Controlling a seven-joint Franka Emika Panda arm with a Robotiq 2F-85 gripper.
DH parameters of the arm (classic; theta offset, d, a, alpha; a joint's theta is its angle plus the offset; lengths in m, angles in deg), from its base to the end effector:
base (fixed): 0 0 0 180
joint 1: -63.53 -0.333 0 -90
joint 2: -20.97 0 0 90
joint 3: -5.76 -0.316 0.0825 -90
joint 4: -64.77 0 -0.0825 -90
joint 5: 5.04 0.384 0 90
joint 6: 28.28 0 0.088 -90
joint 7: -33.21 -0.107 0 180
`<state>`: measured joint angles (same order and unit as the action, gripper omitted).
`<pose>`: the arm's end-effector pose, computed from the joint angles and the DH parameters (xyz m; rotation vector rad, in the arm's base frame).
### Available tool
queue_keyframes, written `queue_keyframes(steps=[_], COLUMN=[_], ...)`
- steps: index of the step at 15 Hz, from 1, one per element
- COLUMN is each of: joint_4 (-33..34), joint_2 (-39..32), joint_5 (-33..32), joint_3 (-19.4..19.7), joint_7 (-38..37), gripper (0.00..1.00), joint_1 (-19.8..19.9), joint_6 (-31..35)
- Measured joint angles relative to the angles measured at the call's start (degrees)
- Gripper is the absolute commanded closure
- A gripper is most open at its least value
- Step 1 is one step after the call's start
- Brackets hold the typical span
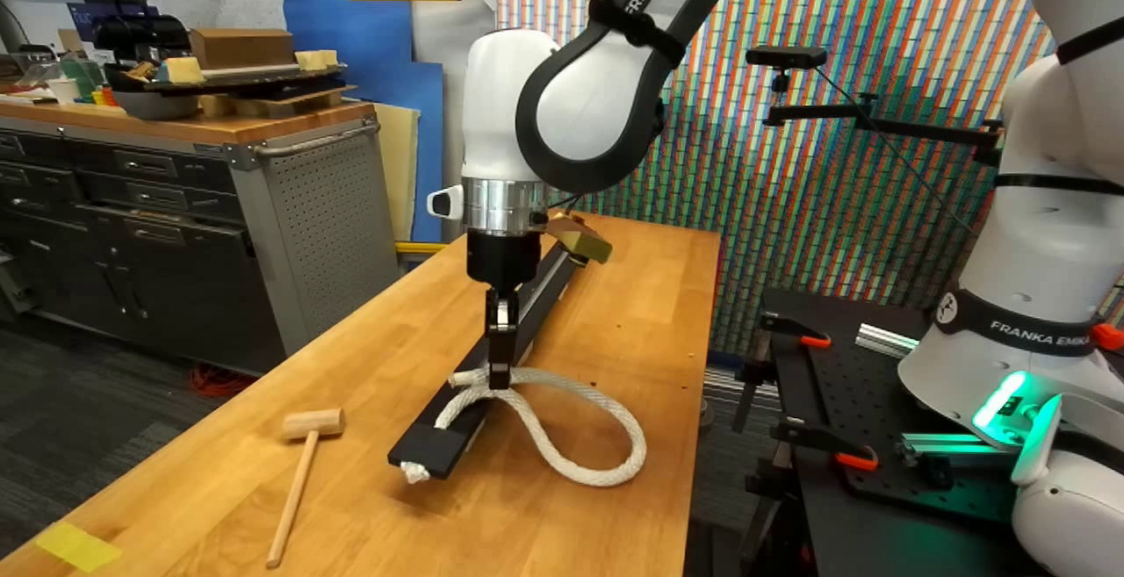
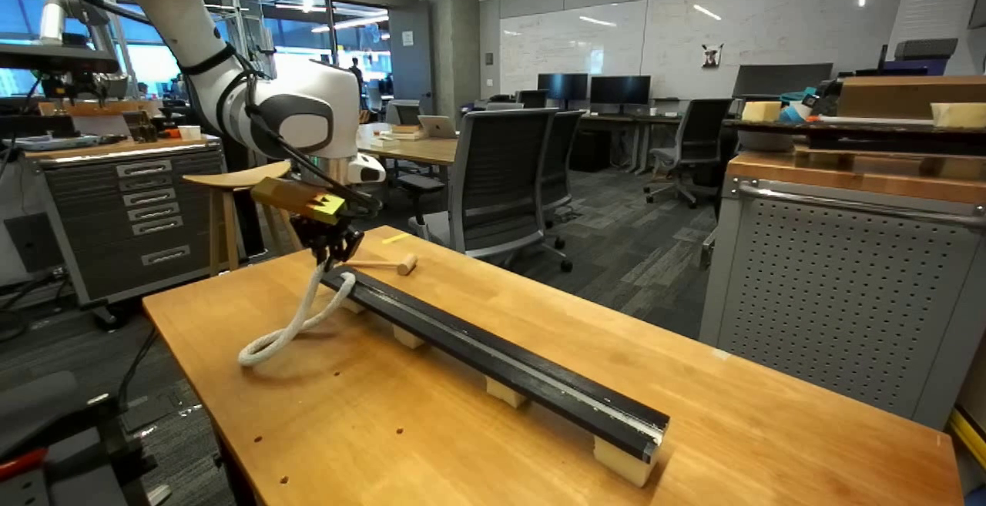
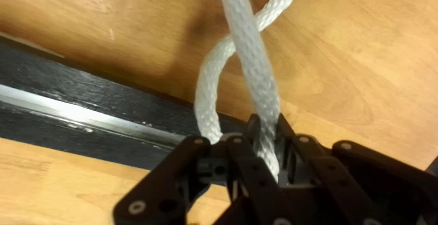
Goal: Put the white string along the center of the black strip
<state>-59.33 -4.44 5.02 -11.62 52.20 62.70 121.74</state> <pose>0.5397 0.1750 0.1983 -2.8442 -0.6784 -0.0315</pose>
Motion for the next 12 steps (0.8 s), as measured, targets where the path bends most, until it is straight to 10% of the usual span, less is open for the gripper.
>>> queue_keyframes(steps=[12], joint_4=[-9.58], joint_2=[10.19], joint_5=[15.98], joint_3=[6.69], joint_7=[-7.22], gripper=[0.86], joint_1=[7.04], joint_6=[6.73])
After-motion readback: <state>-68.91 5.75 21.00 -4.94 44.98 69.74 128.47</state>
